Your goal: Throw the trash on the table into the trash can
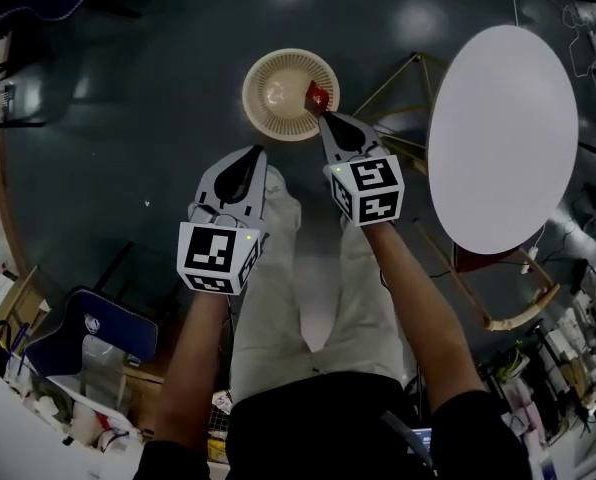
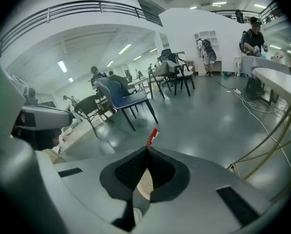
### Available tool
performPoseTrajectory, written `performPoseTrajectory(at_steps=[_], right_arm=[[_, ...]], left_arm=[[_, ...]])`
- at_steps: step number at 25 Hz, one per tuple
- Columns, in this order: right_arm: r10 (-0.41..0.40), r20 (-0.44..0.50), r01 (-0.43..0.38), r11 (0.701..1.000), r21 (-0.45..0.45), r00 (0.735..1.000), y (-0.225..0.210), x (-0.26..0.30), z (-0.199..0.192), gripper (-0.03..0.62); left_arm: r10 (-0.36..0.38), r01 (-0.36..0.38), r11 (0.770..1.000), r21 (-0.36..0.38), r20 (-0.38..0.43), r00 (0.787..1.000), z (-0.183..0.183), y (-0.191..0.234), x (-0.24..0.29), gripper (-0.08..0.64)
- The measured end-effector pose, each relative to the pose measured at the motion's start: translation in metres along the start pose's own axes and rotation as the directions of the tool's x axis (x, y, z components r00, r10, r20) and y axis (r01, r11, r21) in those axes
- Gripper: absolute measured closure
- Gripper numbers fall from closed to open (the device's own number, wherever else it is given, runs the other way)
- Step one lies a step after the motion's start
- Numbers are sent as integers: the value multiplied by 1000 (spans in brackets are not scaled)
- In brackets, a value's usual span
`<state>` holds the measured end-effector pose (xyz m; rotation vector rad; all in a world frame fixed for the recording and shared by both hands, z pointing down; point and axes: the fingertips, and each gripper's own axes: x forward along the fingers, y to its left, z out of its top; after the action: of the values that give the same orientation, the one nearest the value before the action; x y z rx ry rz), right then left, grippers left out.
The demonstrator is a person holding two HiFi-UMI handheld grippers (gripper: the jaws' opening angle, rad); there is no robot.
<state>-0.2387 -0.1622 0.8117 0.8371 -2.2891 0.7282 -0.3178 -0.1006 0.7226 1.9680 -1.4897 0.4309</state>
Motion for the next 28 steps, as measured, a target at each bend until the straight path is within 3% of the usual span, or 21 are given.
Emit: performPoseTrajectory(at_steps=[16,28], right_arm=[[-34,-87,35,999,10,996,-16,81,-59,572],[-46,-122,47,999,7,992,-23,101,-78,572]], left_arm=[[9,-9,1000,-11,-29,1000,-44,35,31,551],[12,-13,999,-30,-43,999,-57,41,37,551]])
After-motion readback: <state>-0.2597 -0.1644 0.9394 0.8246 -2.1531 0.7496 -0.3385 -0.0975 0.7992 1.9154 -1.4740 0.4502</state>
